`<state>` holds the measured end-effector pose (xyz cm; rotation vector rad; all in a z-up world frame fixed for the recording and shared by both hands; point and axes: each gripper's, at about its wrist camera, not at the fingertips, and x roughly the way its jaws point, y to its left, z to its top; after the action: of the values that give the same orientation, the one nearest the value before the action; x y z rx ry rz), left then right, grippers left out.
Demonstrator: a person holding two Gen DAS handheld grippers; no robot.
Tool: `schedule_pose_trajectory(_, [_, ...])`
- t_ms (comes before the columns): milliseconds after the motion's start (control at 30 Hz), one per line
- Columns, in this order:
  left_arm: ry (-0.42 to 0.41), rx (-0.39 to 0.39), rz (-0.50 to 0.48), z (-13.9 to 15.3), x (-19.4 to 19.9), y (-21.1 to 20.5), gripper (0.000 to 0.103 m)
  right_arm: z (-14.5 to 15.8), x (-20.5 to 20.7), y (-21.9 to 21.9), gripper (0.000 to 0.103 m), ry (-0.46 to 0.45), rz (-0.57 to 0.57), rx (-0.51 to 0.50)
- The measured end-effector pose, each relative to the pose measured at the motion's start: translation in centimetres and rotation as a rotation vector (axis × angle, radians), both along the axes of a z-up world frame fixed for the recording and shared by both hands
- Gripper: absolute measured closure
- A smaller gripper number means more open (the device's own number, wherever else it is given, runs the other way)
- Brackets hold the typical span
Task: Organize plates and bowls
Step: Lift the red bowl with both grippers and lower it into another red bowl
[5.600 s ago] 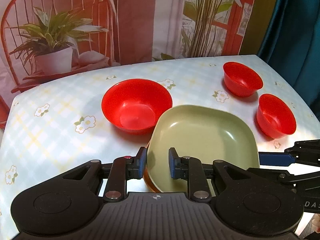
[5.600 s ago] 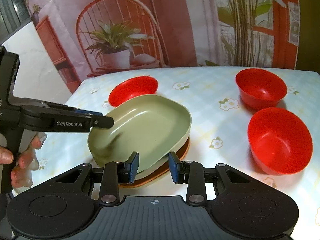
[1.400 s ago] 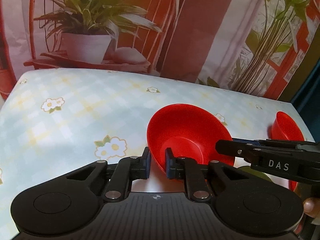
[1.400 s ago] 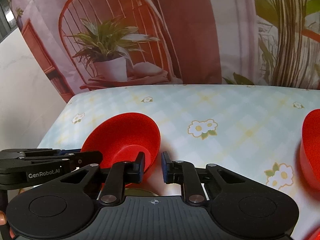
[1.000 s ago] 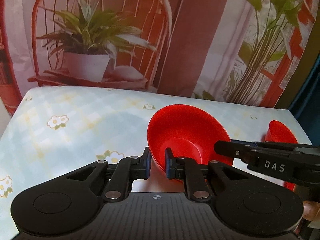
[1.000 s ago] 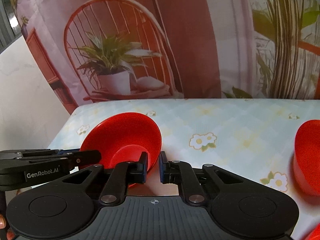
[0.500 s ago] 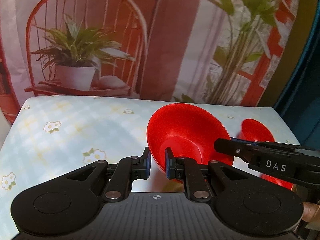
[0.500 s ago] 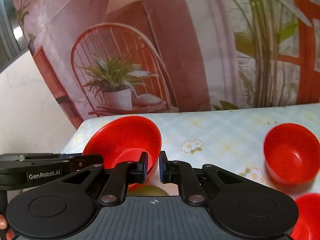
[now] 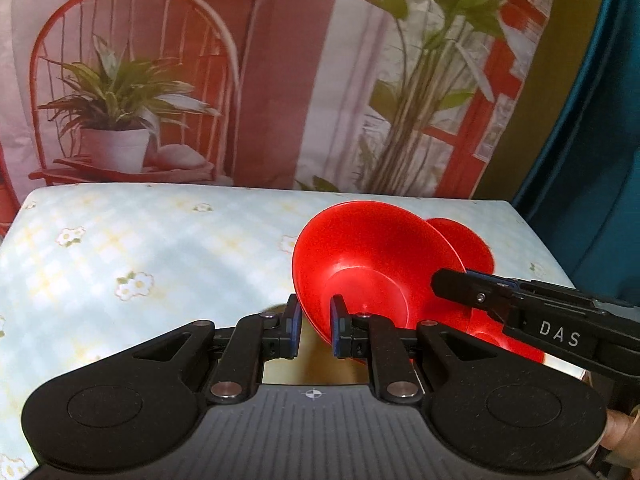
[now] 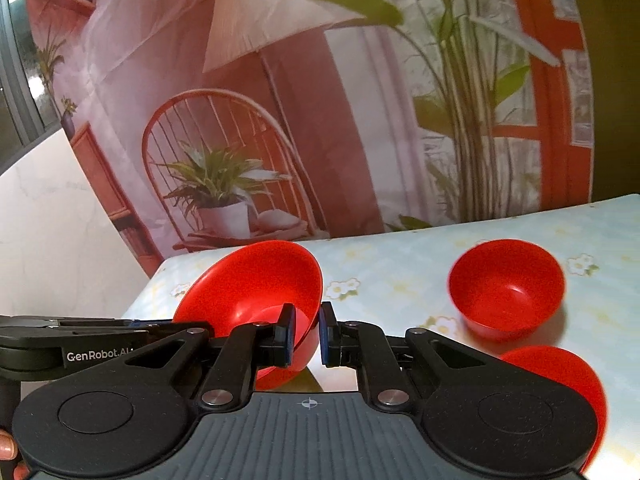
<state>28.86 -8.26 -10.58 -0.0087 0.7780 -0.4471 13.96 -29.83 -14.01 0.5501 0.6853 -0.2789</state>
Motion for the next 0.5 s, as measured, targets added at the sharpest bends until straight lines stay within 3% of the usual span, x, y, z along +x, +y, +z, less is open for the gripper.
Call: schedule_pose_trajectory(500, [0.043,-0.01,-0.146,-1.2,-2.0,-8.8,0.086,-0.1,-9.1,-5.5,0.09,-0.022,-0.139,-0.007])
